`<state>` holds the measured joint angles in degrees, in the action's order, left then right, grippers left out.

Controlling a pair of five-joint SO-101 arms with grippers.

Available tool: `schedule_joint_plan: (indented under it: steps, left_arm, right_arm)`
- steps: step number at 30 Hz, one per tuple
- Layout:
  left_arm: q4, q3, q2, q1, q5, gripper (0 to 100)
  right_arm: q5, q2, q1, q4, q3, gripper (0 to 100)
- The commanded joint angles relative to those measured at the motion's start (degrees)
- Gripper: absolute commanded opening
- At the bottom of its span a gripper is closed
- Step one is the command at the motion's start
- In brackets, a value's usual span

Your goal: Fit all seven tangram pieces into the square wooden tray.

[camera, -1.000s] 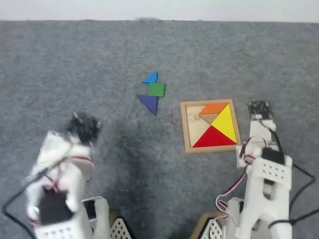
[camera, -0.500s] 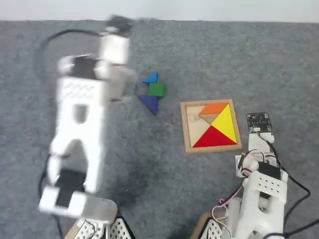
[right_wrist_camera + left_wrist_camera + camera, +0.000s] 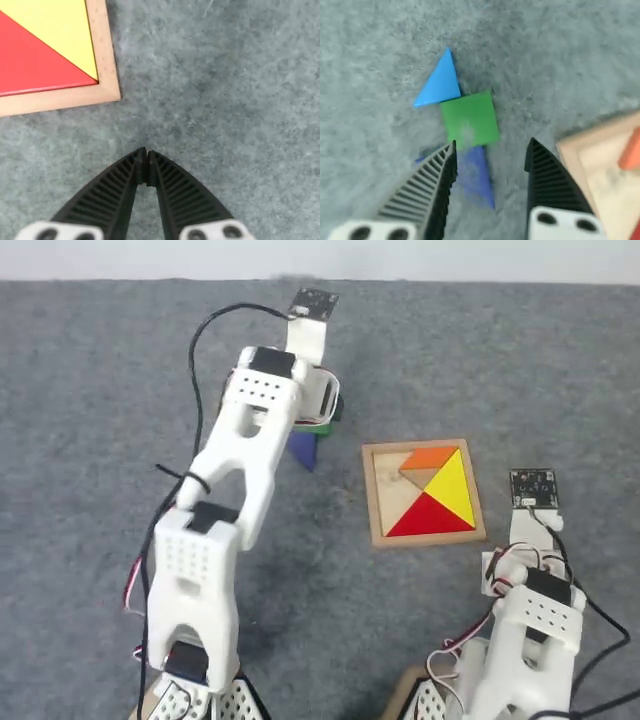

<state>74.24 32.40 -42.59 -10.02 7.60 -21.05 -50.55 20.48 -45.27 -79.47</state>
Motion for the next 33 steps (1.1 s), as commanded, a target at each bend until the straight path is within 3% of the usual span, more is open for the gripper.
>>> schedule_joint_plan:
  steps: [1,14,18,26,33]
  left_arm:
    - [1.58,9.71,-5.36,-0.26,2.73,22]
    - [15.74,41.19,-27.34,3.78,1.41,22]
    - [18.11,46.29,-32.09,4.04,-0.35,21]
    - [23.47,52.18,-34.90,0.26,-8.35,11]
    - [26.46,56.13,-33.49,-0.79,-9.67,9]
  right_arm:
    - [0.35,-1.71,0.66,1.27,0.44,0.9]
    - [-1.23,-1.71,0.57,1.19,0.44,0.9]
    - [-1.23,-1.71,0.48,1.19,0.44,0.9]
    - [-1.23,-1.71,-1.45,1.63,-0.18,0.9]
    - [-1.23,-1.71,-1.45,1.63,-0.18,0.9]
